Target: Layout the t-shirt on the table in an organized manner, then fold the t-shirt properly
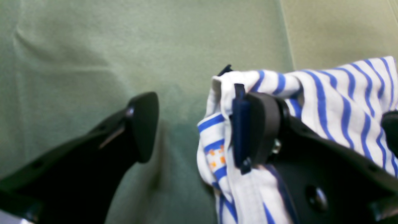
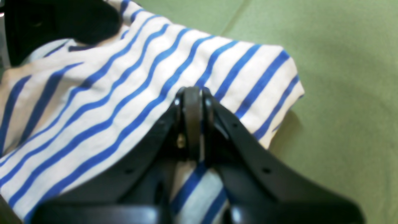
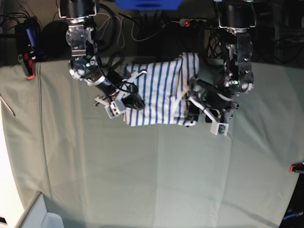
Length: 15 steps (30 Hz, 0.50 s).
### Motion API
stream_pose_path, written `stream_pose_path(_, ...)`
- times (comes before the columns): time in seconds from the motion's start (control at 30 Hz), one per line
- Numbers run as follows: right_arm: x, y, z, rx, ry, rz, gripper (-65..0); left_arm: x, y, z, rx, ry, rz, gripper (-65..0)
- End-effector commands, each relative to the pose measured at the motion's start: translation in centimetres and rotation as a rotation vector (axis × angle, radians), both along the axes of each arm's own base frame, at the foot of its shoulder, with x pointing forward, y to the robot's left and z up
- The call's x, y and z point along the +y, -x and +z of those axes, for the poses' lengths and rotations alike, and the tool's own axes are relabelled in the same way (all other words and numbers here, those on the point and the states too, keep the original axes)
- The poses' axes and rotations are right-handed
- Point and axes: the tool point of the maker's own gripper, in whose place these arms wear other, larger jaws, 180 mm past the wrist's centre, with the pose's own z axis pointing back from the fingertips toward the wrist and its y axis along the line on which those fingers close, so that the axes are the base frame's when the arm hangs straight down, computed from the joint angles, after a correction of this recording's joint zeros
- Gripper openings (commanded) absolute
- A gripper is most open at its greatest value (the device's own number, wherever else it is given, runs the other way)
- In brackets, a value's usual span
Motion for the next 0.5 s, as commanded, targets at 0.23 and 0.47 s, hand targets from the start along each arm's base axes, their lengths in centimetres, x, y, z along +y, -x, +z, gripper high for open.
stream_pose_path(0.23,-0.6,0.1,4.9,-0.133,0.069,0.014,-65.0,0.1,-2.0,6.5,-0.194,-0.012,0.006,-23.8)
stream_pose_path(0.47,-1.1,0.9,8.4,-0.223,0.082,0.002,-65.0,0.5,-0.5,10.8,-0.197,0.056,0.007,-23.7)
